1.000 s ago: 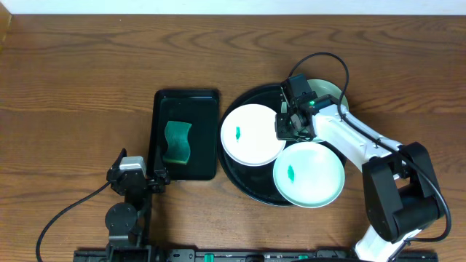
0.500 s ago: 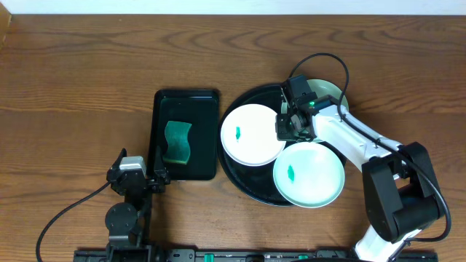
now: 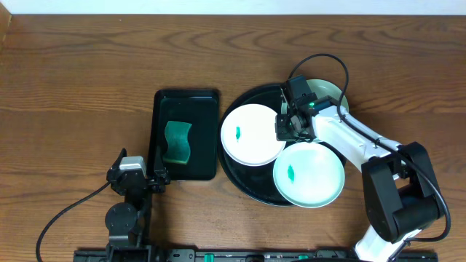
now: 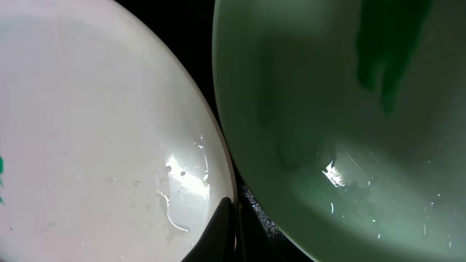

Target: Clean dirty plates on tray and stack at the side

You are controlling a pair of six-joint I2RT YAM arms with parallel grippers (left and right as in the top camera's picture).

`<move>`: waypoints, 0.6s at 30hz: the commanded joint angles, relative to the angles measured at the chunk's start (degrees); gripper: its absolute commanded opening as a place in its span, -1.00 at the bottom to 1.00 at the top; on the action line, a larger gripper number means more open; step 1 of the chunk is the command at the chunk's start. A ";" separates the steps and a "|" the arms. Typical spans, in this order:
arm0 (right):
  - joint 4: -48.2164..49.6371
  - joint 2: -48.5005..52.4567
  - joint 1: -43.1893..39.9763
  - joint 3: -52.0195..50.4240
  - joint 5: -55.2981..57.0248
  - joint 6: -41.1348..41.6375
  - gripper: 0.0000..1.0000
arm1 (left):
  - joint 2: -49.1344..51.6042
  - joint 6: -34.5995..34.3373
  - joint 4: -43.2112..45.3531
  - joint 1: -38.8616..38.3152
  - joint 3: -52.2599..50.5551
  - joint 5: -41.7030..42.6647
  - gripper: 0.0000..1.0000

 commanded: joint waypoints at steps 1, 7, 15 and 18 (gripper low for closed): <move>0.11 -0.24 0.33 -0.59 0.74 0.33 -0.97 | -0.39 0.81 -2.47 -0.22 -0.92 -0.57 0.60; 0.15 -0.24 0.33 -0.59 0.72 0.52 -0.97 | -0.39 0.79 -2.45 -0.22 -0.92 -0.70 0.60; 0.35 -0.24 0.33 -0.59 0.70 1.20 -0.97 | -0.39 0.76 -2.43 -0.22 -0.92 -0.50 0.60; 0.33 -0.24 0.33 -0.59 0.70 1.18 -0.97 | -0.04 0.72 -2.51 -0.22 -0.92 -0.50 0.60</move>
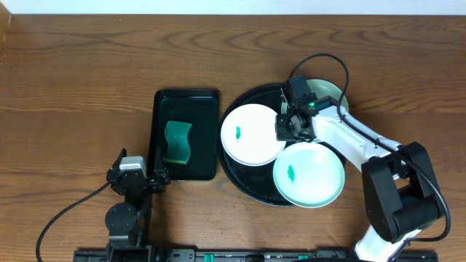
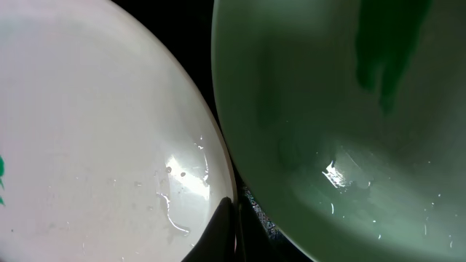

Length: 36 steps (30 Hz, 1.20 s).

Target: Clean dirty plates on tray and stack at the side

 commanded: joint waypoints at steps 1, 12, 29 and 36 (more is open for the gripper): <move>0.13 -0.24 0.33 -0.55 0.70 0.76 -0.97 | 0.26 0.15 -2.27 -0.22 -0.87 -0.46 0.60; 0.31 -0.24 0.33 -0.55 0.70 0.74 -0.97 | 0.72 -15.06 -8.98 -0.22 13.84 11.32 0.60; 0.42 -0.24 0.33 -0.55 -0.11 0.72 -0.97 | 32.15 -11.89 -45.18 -0.22 62.73 11.50 0.60; 0.42 -0.24 0.33 -0.55 -0.11 0.72 -0.97 | 54.27 -9.07 -69.61 -0.22 84.89 11.47 0.60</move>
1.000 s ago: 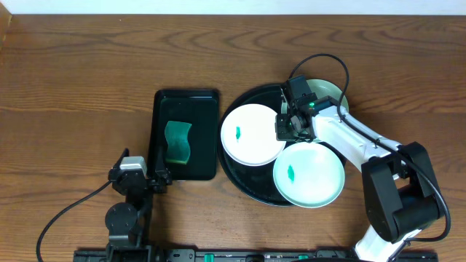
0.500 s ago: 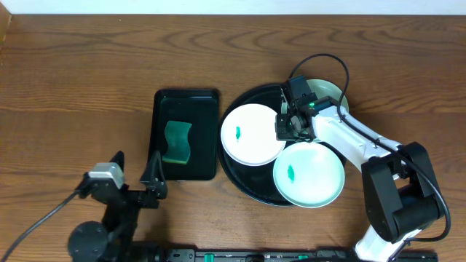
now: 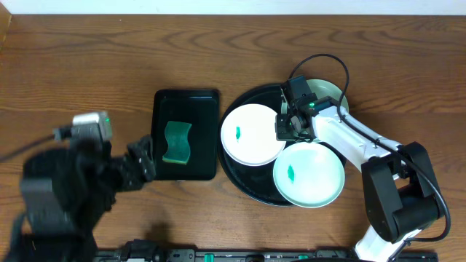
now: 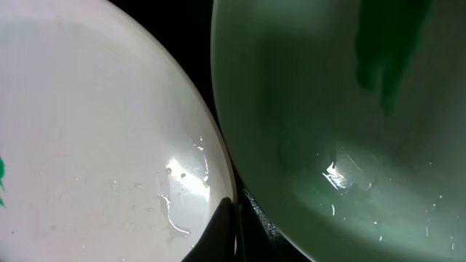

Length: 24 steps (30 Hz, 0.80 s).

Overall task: Clean dirty plates on tray and stack at the side
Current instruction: 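Reach the left gripper to the green sponge in the black tray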

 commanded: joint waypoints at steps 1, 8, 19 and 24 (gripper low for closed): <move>0.09 -0.24 0.33 -0.35 -0.04 0.52 -0.97 | 10.36 2.01 -8.50 -0.22 8.83 0.72 0.60; 0.09 -0.24 0.31 -0.35 -0.04 0.52 -0.97 | 25.64 1.70 -18.84 -0.22 12.87 0.72 0.60; 0.09 -0.24 0.33 -0.35 -0.04 0.52 -0.97 | 39.82 1.57 -21.09 -0.22 12.74 0.50 0.96; 0.09 -0.24 0.33 -0.35 -0.04 0.52 -0.98 | 43.19 1.57 -21.00 -0.22 12.35 0.52 0.50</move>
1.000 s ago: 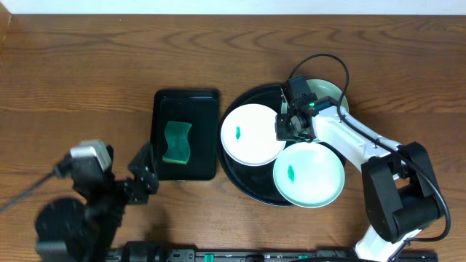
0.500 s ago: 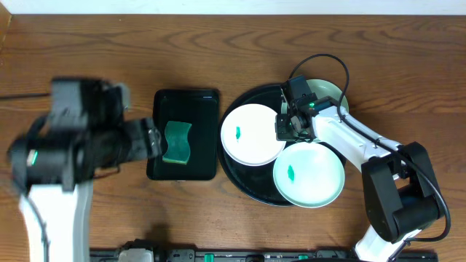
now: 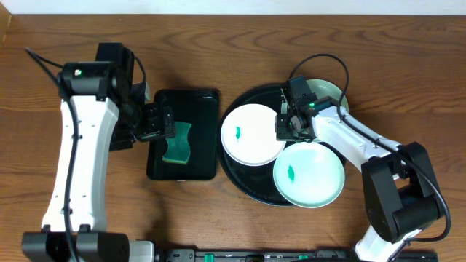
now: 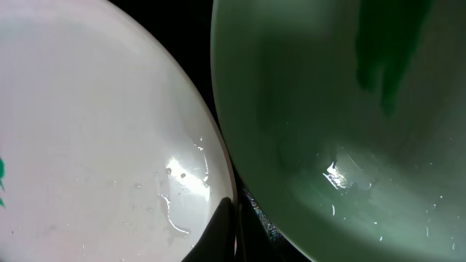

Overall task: Clean dirty plates on tray and stack at the side
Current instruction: 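Reach the left gripper to the green sponge in the black tray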

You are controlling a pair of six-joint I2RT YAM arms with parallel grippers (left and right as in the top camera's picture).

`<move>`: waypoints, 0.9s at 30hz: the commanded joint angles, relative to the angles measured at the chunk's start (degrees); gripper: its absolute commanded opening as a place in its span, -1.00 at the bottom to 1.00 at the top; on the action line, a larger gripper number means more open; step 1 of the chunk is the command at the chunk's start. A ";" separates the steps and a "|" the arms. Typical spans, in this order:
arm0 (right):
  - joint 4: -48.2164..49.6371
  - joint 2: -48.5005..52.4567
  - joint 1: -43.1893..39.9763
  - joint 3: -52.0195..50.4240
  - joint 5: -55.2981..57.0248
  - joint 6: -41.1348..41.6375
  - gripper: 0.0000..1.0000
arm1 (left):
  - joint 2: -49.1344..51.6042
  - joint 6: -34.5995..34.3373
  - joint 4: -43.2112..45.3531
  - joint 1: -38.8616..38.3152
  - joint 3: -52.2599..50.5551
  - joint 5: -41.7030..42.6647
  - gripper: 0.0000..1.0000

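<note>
On the round black tray (image 3: 240, 178) lie a white plate (image 3: 255, 138) with a green smear, a mint plate (image 3: 313, 178) with a green smear, and a pale green plate (image 3: 328, 93) partly under the right arm. My right gripper (image 3: 290, 126) is shut on the white plate's right rim. In the right wrist view the dark fingertips (image 4: 220, 231) pinch the white plate's edge (image 4: 109, 131), close beside the mint plate (image 4: 342, 131). My left gripper (image 3: 164, 122) stands open over the left part of the black rectangular tray (image 3: 204, 109), just above-left of the green sponge (image 3: 177, 143).
The left arm (image 3: 76, 153) runs from the front left edge up to the rectangular tray. Brown wooden table (image 3: 218, 51) extends behind and to the left of both trays. A black cable (image 3: 320, 62) loops over the round tray's far side.
My left arm has gone from low at the front left to the rectangular tray, its gripper now over the tray's left part by the sponge. The right gripper and the plates have not moved.
At first the left arm sat folded at the table's front edge while my right gripper held the white plate's rim. It then appeared blurred at the left, lifted off its rest. Now it is beside the sponge; the right gripper's hold is unchanged.
</note>
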 commanded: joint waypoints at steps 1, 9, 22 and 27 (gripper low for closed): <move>0.07 -0.24 0.33 -0.35 -0.04 0.52 -0.97 | 1.66 0.28 -0.20 -0.17 0.39 0.09 -0.14; 0.07 -0.24 0.33 -0.35 -0.04 0.52 -0.95 | 2.01 -0.39 2.16 -0.17 -1.51 0.11 -0.85; 0.04 -0.24 0.33 -0.35 -0.04 0.52 -0.93 | 2.08 -0.37 12.11 -0.17 -1.55 6.03 0.59; 0.04 -0.24 0.33 -0.35 -0.07 0.52 -0.93 | 2.08 -0.35 12.57 -0.17 -3.23 6.01 0.59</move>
